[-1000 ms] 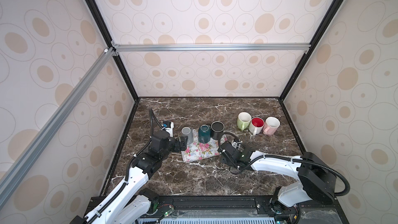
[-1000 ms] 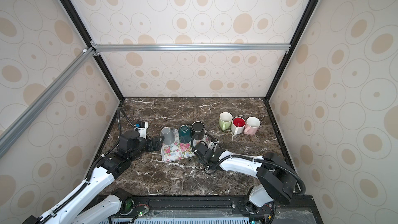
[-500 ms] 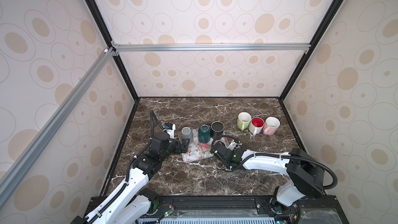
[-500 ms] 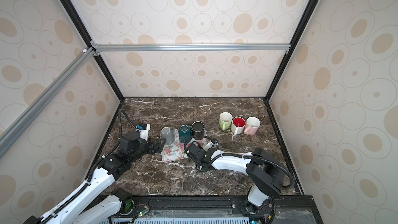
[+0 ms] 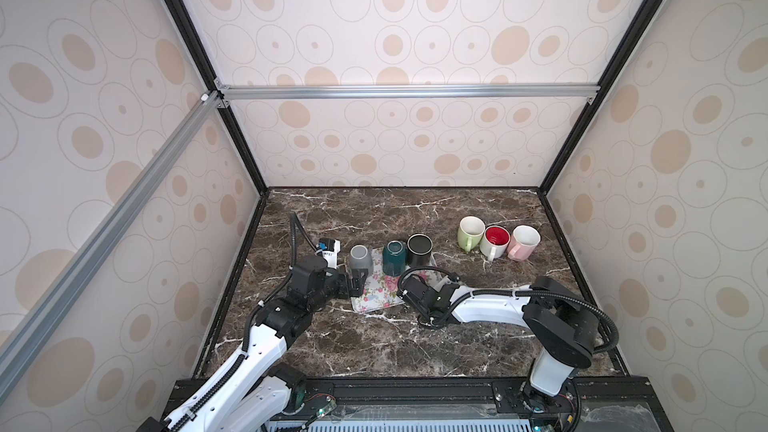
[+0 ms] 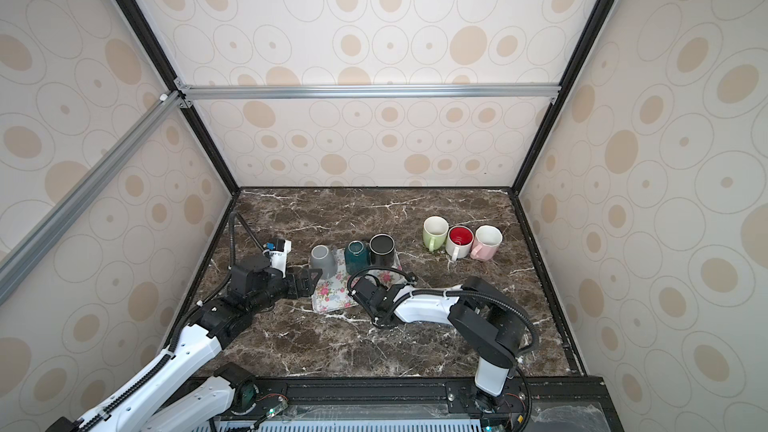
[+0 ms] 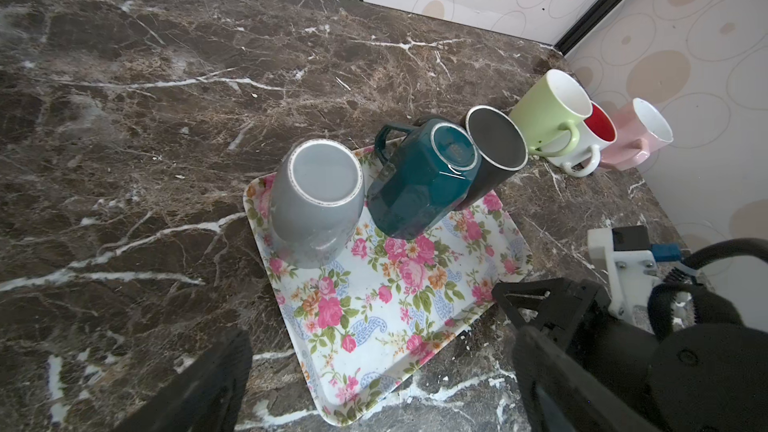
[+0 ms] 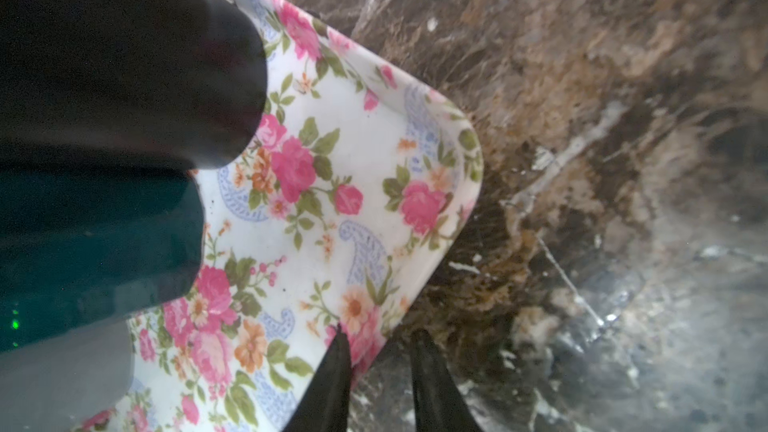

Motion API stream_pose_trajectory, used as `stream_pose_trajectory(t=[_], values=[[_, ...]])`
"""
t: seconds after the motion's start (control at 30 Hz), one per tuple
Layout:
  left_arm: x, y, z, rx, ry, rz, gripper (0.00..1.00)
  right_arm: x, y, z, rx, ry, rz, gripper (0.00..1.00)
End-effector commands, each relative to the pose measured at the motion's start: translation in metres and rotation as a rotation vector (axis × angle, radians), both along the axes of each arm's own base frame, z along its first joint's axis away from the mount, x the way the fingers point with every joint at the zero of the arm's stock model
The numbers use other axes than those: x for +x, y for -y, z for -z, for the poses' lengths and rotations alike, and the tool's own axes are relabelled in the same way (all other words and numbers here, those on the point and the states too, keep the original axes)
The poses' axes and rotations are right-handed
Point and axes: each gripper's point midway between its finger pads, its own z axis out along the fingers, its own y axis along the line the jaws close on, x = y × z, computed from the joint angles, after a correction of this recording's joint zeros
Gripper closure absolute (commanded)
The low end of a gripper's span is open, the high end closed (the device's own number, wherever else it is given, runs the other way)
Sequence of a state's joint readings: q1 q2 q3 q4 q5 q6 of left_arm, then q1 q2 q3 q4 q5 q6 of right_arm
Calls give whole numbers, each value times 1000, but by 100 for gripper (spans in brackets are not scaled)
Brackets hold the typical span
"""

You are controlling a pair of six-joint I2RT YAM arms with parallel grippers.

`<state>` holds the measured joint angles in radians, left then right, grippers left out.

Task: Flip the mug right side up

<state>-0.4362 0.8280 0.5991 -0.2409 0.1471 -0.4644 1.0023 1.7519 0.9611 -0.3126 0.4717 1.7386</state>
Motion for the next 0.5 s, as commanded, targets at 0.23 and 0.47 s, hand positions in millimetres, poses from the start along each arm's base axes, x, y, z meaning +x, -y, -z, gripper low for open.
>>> stream_pose_trajectory(t=[0.23,0.47], values=[[0,0,-8,1,34,13,2,2,18,-13,-245,-48,-54,85],[1,-1,-7,5,34,8,1,10,17,-6,-198,-83,-115,78]])
